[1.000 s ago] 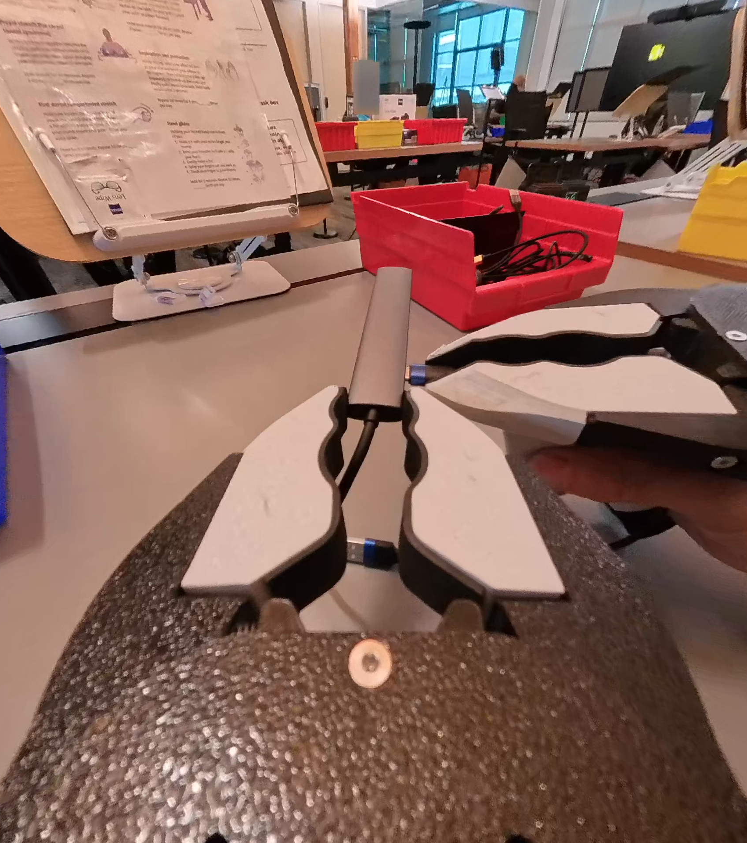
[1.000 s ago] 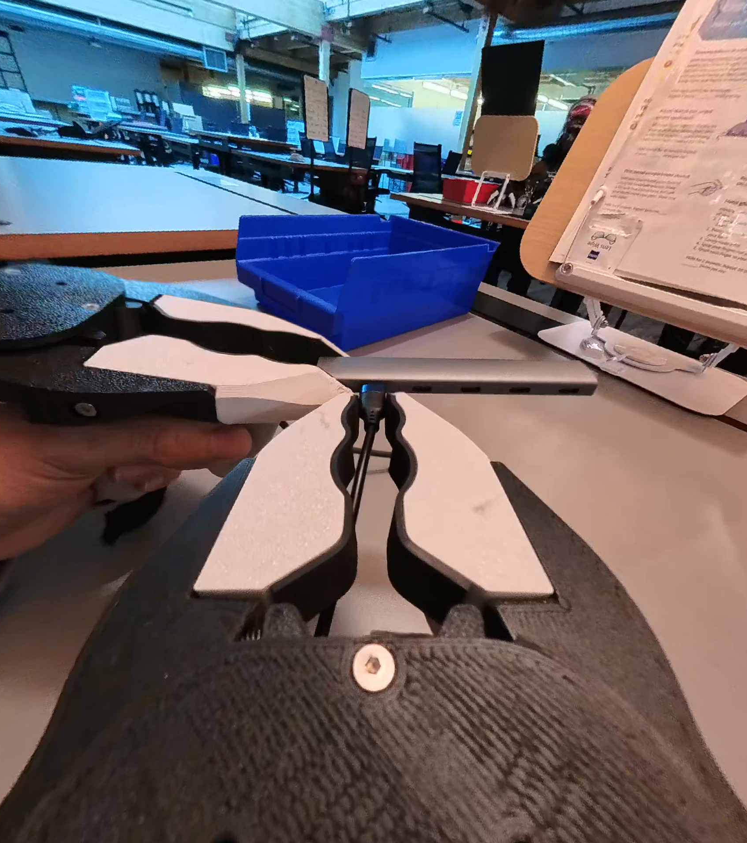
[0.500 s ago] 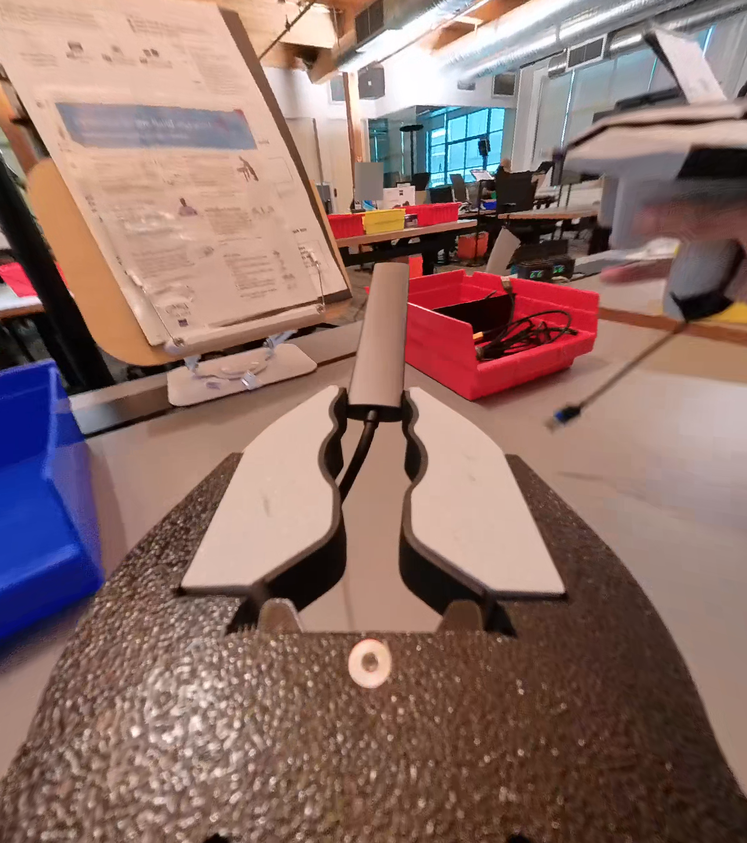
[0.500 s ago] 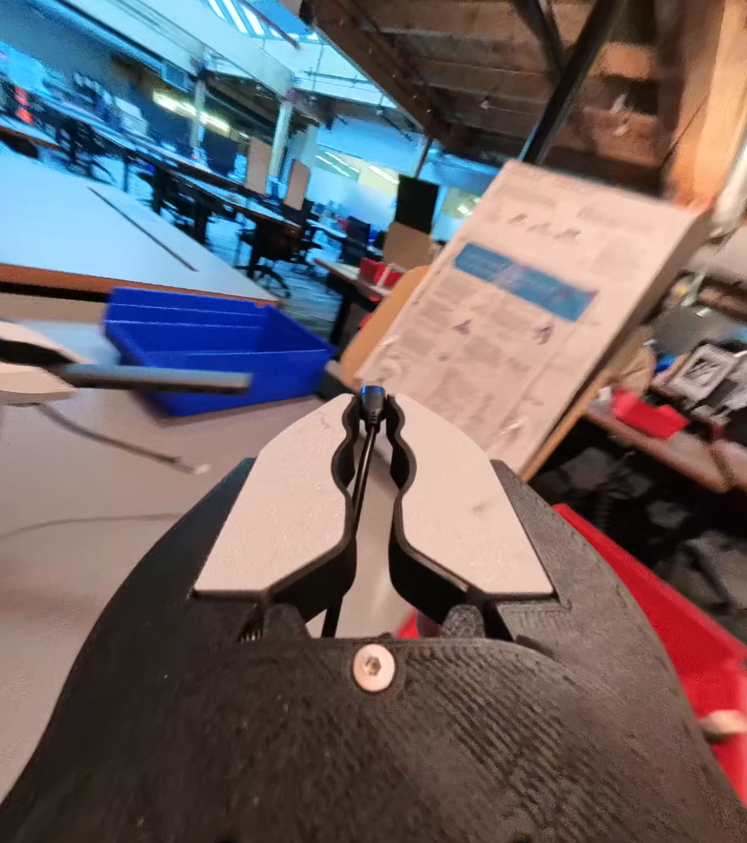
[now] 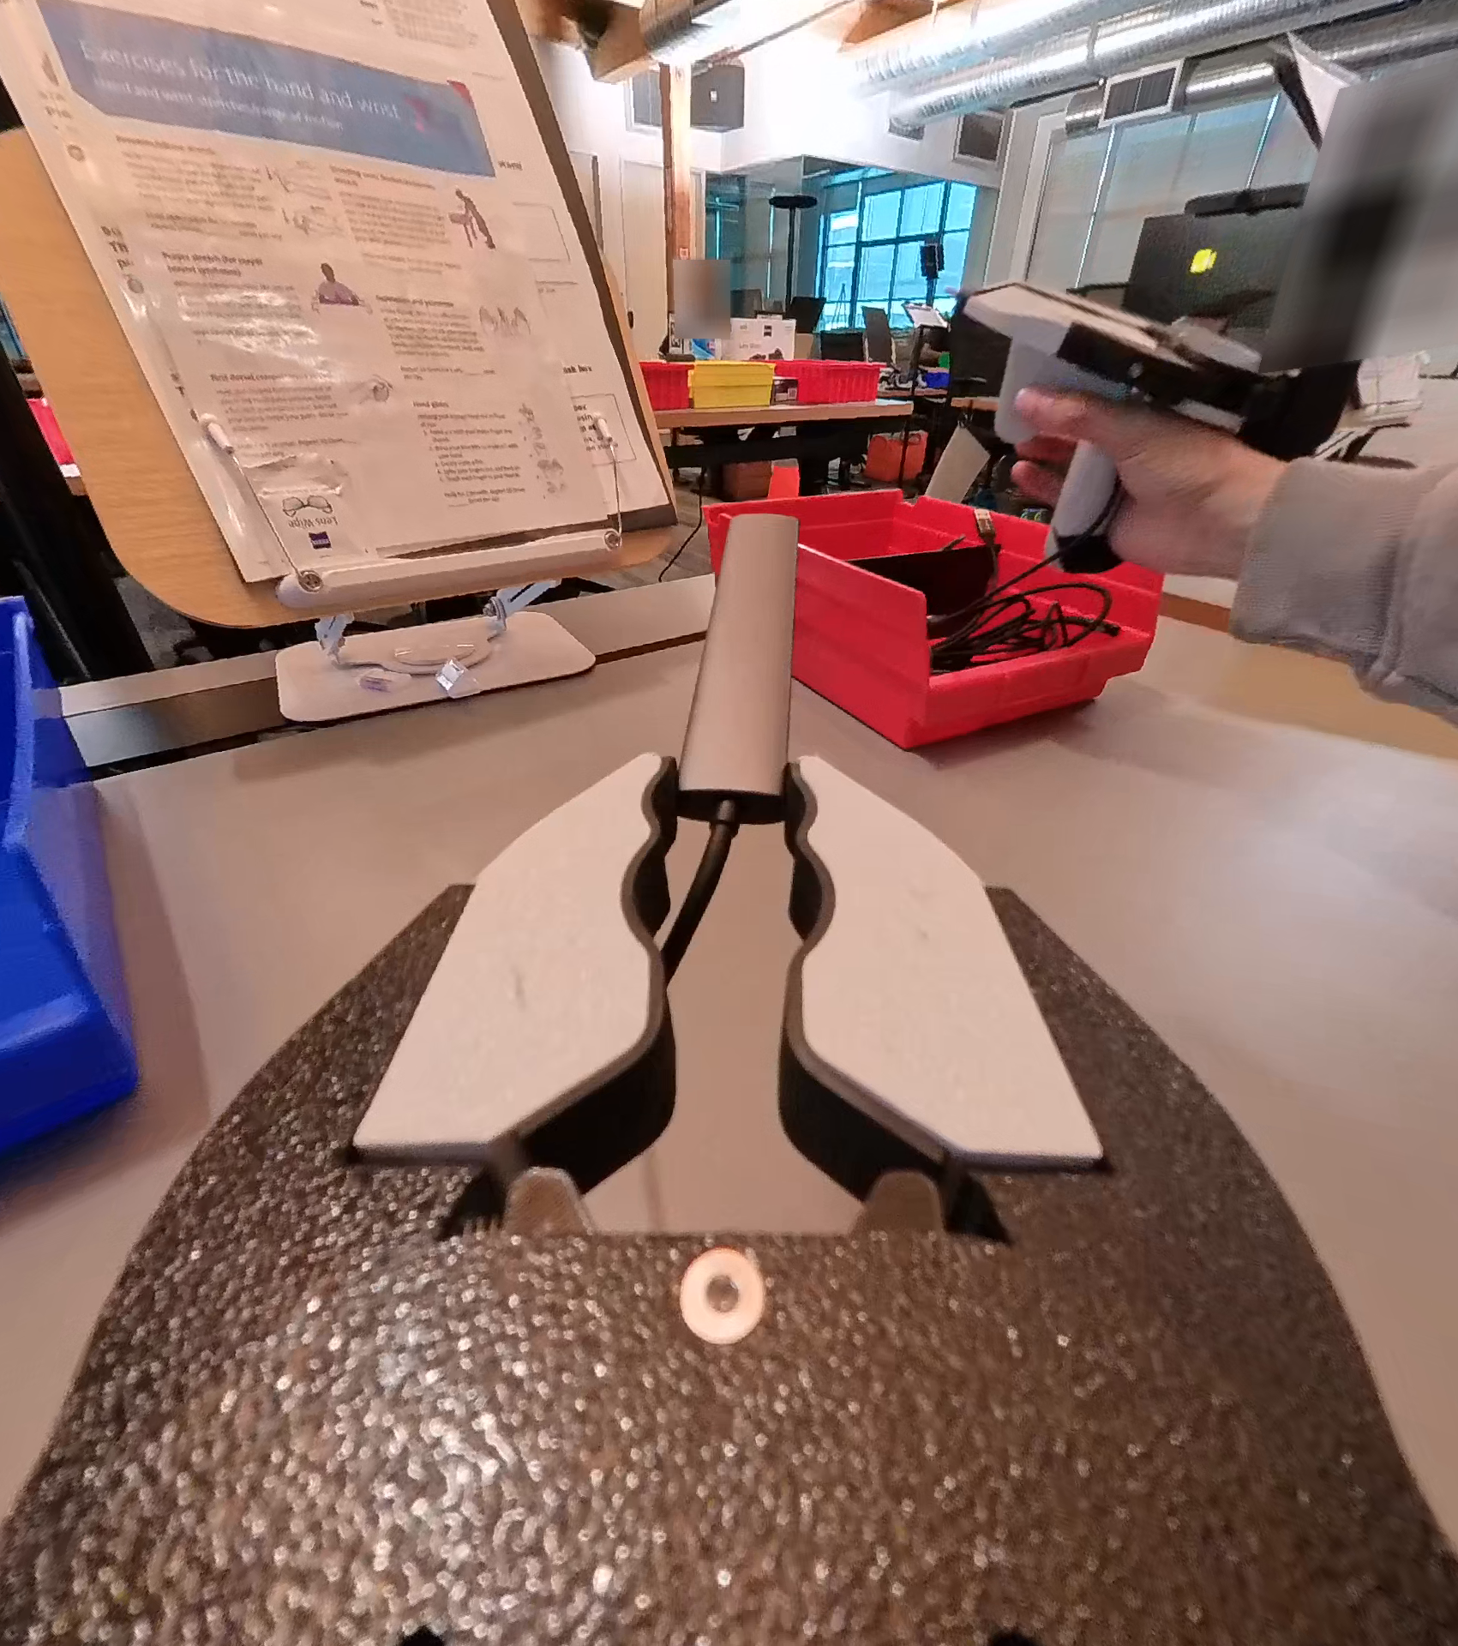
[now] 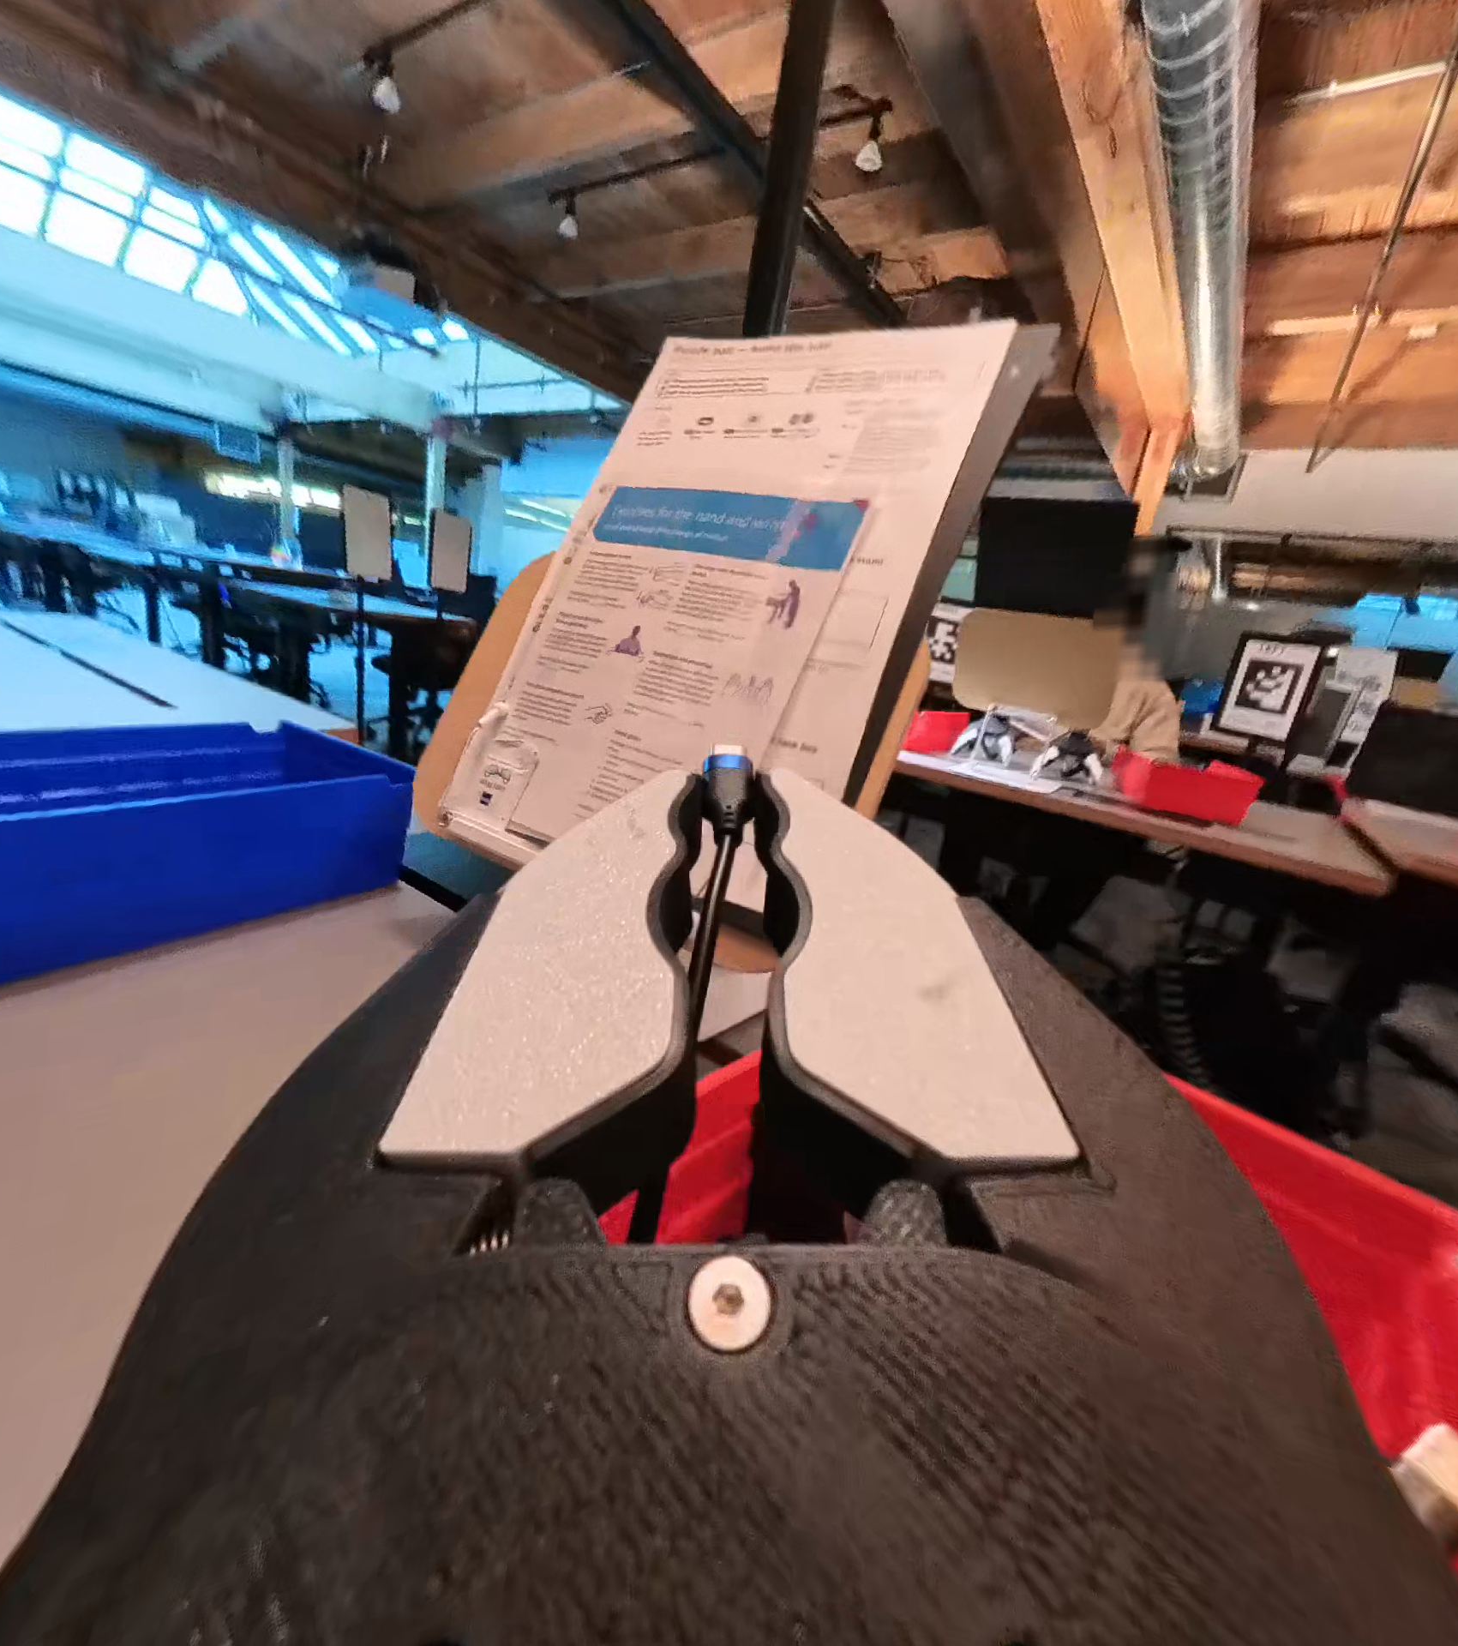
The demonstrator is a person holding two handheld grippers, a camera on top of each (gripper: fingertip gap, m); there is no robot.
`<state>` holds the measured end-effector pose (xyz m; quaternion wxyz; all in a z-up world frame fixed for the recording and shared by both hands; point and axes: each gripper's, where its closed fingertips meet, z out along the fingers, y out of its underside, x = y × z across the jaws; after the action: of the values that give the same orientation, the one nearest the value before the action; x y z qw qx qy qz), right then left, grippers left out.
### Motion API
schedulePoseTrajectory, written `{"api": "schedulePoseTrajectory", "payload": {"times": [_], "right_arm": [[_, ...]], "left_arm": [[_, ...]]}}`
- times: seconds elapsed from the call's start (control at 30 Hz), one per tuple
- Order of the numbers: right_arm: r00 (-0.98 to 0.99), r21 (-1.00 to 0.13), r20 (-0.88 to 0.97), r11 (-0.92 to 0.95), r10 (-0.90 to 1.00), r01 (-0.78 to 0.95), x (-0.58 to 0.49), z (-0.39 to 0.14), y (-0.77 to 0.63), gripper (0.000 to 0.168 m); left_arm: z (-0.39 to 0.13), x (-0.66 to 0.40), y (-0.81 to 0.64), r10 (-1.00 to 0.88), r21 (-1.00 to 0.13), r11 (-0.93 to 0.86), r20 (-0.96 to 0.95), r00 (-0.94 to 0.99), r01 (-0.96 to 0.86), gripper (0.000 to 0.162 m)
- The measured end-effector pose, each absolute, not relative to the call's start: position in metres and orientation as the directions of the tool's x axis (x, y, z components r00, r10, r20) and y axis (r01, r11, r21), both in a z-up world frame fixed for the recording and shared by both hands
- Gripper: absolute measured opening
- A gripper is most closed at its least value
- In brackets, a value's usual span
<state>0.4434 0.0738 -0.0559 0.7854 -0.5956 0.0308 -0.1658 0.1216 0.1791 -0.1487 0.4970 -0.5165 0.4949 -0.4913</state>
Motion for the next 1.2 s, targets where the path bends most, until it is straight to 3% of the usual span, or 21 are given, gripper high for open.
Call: {"api": "schedulePoseTrajectory", "payload": {"times": [0.1, 0.2, 0.3, 0.37, 0.5, 0.6, 0.77, 0.87, 1.07, 1.2], "right_arm": [[0.938, -0.970, 0.147, 0.137, -0.315, 0.199, 0.459, -0.082, 0.084, 0.011], [0.898, -0.952, 0.294, -0.183, -0.326, 0.245, 0.483, -0.123, 0.080, 0.014], [0.844, -0.864, 0.404, -0.450, -0.353, 0.225, 0.509, -0.138, 0.057, 0.059], [0.819, -0.810, 0.466, -0.534, -0.336, 0.241, 0.515, -0.131, 0.040, 0.065], [0.874, -0.845, 0.391, -0.488, -0.288, 0.217, 0.477, -0.103, 0.028, 0.067], [0.974, -0.925, 0.207, -0.306, 0.092, 0.225, 0.361, -0.106, 0.055, 0.071], [0.850, -0.958, 0.086, -0.190, 0.520, 0.213, 0.210, -0.134, 0.078, 0.078], [0.756, -0.983, -0.008, -0.145, 0.655, 0.116, 0.167, -0.135, 0.079, 0.075], [0.601, -0.982, -0.082, -0.167, 0.795, 0.086, 0.117, -0.141, 0.066, 0.064], [0.602, -0.977, -0.077, -0.180, 0.794, 0.112, 0.110, -0.148, 0.067, 0.042]], "left_arm": [[-0.152, 0.123, 0.176, -1.000, -0.999, -0.021, 0.021, 0.014, -0.029, 0.022], [-0.154, 0.125, 0.174, -1.000, -0.999, -0.017, 0.017, 0.008, -0.036, 0.022], [-0.155, 0.126, 0.173, -1.000, -0.999, -0.025, 0.025, -0.002, -0.039, 0.022], [-0.158, 0.128, 0.172, -0.999, -0.999, -0.033, 0.033, -0.009, -0.044, 0.022], [-0.161, 0.130, 0.168, -0.998, -0.998, -0.044, 0.046, -0.043, -0.048, 0.022], [-0.161, 0.131, 0.155, -0.990, -0.999, -0.022, 0.028, -0.142, -0.043, 0.022], [-0.161, 0.125, 0.123, -0.914, -0.998, -0.067, 0.066, -0.401, -0.011, 0.022], [-0.158, 0.113, 0.104, -0.824, -0.996, -0.083, 0.063, -0.563, 0.010, 0.022], [-0.162, 0.101, 0.095, -0.758, -0.999, -0.037, 0.020, -0.652, 0.013, 0.022], [-0.163, 0.100, 0.094, -0.755, -0.999, -0.032, 0.014, -0.655, 0.016, 0.022]]}}
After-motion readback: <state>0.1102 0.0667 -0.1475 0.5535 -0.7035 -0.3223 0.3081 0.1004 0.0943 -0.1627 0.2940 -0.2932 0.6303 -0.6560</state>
